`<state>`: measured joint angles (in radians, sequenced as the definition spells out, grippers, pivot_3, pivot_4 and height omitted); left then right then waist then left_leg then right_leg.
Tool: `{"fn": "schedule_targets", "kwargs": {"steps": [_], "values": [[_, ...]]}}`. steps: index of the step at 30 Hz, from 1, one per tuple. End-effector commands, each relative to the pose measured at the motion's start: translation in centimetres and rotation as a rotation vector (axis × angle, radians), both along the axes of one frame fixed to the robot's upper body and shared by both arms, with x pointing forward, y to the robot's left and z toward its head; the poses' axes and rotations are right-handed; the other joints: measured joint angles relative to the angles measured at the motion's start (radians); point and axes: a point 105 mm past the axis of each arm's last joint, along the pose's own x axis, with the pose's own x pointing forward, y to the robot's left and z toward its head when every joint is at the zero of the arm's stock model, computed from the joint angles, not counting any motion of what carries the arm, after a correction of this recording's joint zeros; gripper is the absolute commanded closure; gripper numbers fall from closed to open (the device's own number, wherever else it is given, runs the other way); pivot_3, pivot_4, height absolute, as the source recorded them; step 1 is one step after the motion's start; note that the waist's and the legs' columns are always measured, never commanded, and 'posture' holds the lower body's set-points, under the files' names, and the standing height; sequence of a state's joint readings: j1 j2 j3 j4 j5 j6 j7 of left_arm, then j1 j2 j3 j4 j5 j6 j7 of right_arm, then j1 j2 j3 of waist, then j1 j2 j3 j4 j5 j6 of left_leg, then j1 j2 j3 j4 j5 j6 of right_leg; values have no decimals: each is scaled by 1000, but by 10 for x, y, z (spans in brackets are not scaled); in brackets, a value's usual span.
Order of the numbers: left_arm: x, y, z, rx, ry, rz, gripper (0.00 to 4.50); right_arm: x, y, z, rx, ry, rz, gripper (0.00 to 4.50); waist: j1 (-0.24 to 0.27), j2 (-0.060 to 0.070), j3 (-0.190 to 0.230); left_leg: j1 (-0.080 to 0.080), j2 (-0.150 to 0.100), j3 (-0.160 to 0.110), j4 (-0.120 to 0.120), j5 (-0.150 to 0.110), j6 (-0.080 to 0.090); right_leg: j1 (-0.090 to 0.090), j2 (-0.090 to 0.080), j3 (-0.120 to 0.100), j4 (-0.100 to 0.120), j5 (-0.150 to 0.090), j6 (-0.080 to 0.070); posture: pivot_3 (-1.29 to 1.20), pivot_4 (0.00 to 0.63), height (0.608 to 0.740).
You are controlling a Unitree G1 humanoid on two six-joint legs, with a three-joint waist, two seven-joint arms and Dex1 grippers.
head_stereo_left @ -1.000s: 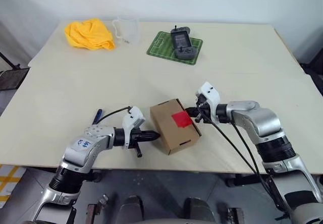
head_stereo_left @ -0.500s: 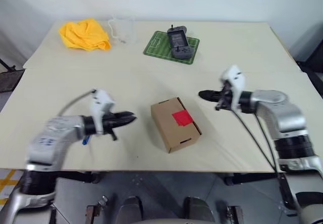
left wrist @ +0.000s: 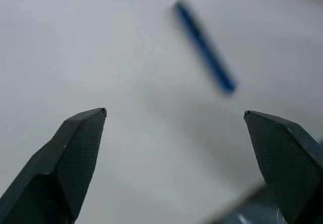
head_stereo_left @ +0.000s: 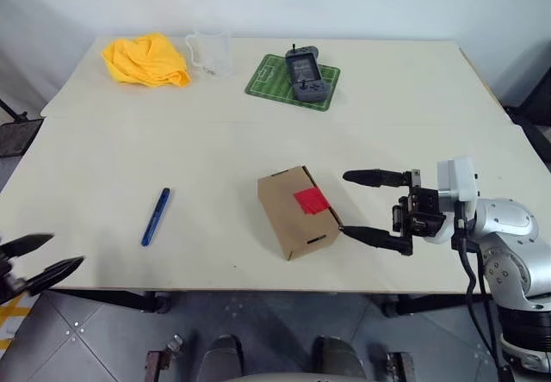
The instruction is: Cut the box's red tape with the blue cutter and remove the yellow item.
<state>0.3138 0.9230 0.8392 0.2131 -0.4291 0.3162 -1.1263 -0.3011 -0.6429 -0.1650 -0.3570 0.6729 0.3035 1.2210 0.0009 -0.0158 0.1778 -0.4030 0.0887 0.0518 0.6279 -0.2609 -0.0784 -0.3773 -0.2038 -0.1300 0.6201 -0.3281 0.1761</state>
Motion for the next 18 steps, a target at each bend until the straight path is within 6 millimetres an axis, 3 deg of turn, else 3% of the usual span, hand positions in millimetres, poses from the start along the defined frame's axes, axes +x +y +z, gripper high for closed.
{"fn": "schedule_targets", "kwargs": {"steps": [1,3,6,10,14,18], "values": [[-25,33,6,62,-24,137,0,-18,5,10,-6,-133,69,6,0,-1,0,0,0,0,0,0,0,0,0,0,0,0,0,0,150,740],[-35,36,1,52,-20,163,0,-21,3,10,-8,-130,76,6,-1,-1,0,0,0,0,0,0,0,0,0,0,0,0,0,0,150,740],[-29,15,11,14,-104,116,0,-19,-3,14,-7,-170,46,6,-1,-1,0,0,0,0,0,0,0,0,0,0,0,0,0,0,150,740],[3,-42,25,-16,-179,10,0,-19,-10,13,-11,-166,18,6,10,-3,-1,0,1,0,1,0,0,1,0,0,1,0,0,0,150,740],[38,-93,18,-67,-184,57,0,-19,-11,11,-20,-149,20,6,12,-2,-1,1,1,0,2,-1,0,1,0,1,2,0,0,0,150,740],[59,-118,14,-112,-201,154,0,-21,-9,9,-26,-123,36,6,9,-2,-1,1,1,0,2,0,0,1,1,1,2,0,0,0,150,740]]}}
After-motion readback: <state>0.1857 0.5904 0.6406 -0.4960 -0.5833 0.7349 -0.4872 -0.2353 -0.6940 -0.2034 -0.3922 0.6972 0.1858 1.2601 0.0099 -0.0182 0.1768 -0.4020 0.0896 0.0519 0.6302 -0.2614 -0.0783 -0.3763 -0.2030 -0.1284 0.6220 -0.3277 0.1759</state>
